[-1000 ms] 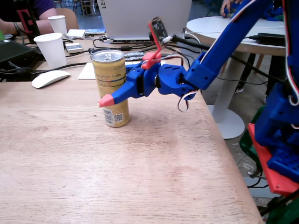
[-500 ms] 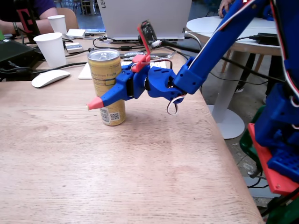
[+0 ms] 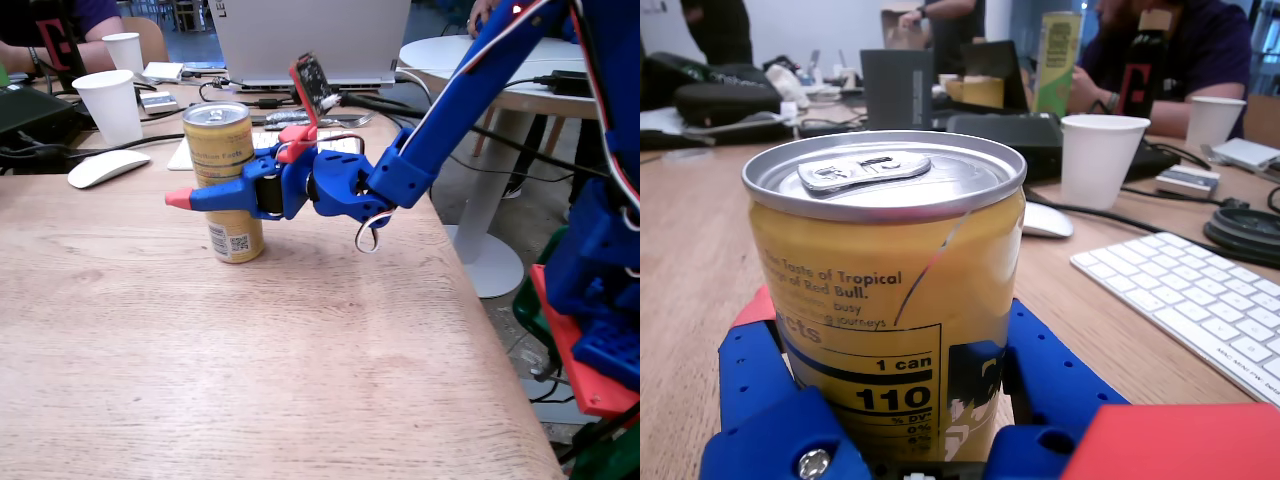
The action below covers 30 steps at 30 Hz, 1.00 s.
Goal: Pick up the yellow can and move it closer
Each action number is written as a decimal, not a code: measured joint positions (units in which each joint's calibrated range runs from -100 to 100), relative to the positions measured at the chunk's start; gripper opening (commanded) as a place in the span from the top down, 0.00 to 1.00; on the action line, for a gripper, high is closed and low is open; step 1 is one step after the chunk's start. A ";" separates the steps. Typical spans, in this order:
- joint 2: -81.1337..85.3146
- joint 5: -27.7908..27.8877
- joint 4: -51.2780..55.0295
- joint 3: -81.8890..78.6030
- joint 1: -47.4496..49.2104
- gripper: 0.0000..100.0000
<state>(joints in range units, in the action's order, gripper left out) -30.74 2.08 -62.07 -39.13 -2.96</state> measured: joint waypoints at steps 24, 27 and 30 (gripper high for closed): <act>0.00 -0.05 -0.08 0.09 0.00 0.84; 0.26 -0.29 -0.08 0.09 1.50 0.84; 3.55 -0.24 0.25 -2.71 3.10 0.84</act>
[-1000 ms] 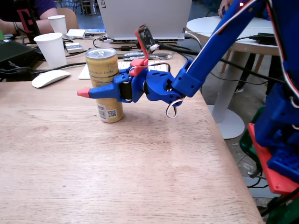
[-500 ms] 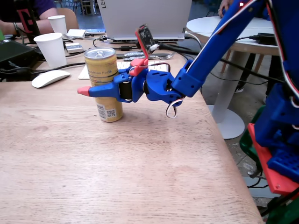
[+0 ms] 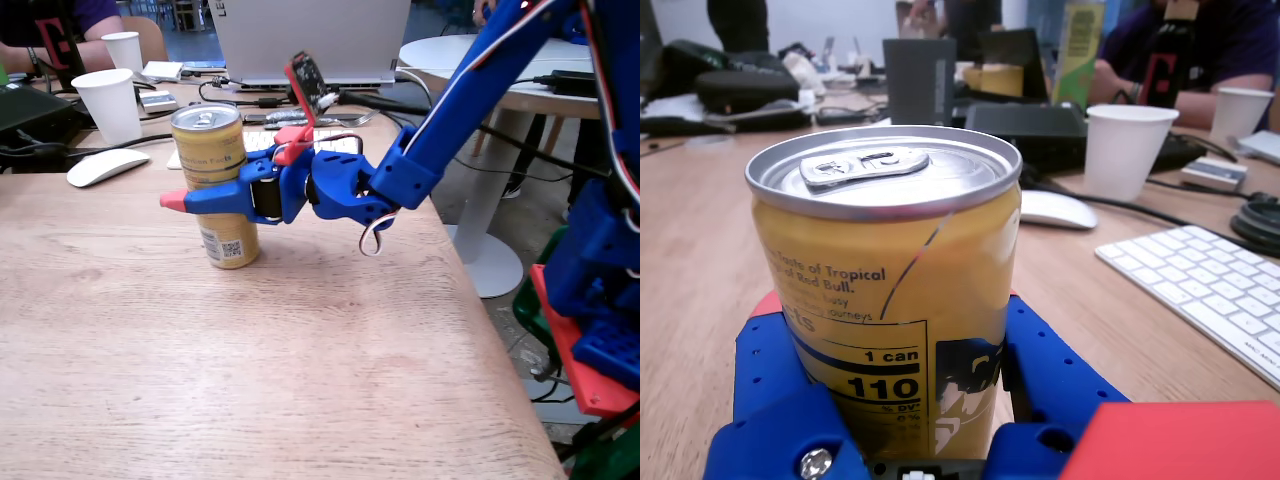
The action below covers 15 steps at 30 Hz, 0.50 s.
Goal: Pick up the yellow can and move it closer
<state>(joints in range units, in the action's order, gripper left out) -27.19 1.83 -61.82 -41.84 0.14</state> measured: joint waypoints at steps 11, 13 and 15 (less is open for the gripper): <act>32.86 -0.15 0.17 -32.37 15.31 0.84; 38.82 -0.15 0.17 -37.96 17.38 0.84; 44.44 -0.15 0.17 -43.82 18.98 0.84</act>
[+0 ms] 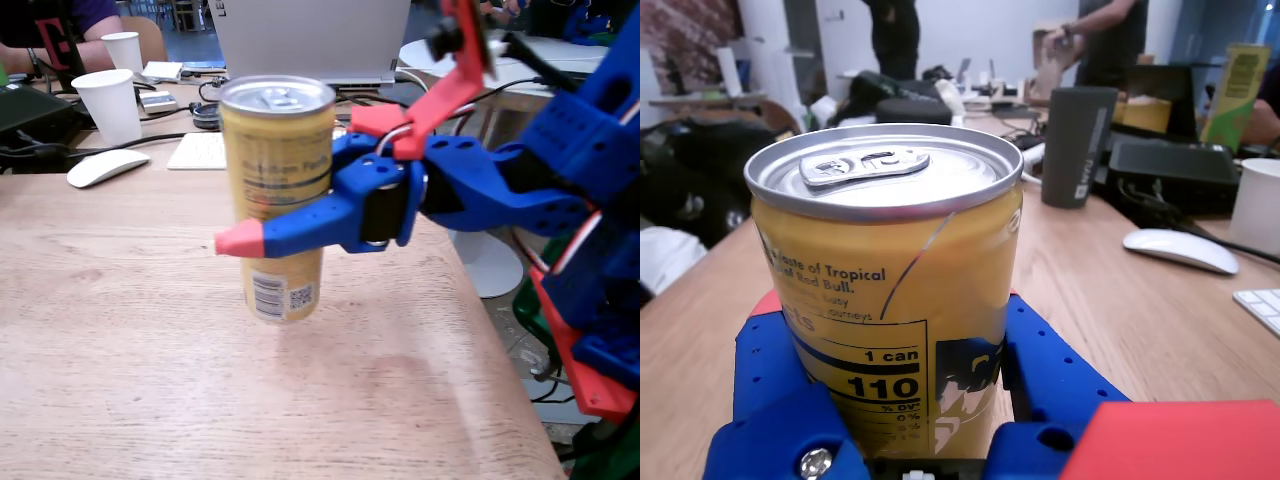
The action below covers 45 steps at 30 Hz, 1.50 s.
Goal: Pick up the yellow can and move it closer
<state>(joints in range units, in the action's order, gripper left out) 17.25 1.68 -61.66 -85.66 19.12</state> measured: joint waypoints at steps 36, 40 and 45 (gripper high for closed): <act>76.78 0.24 88.45 -12.98 -0.09 0.84; 77.04 0.20 88.61 -12.98 -0.09 0.84; 77.04 0.24 88.61 -12.98 -0.09 0.84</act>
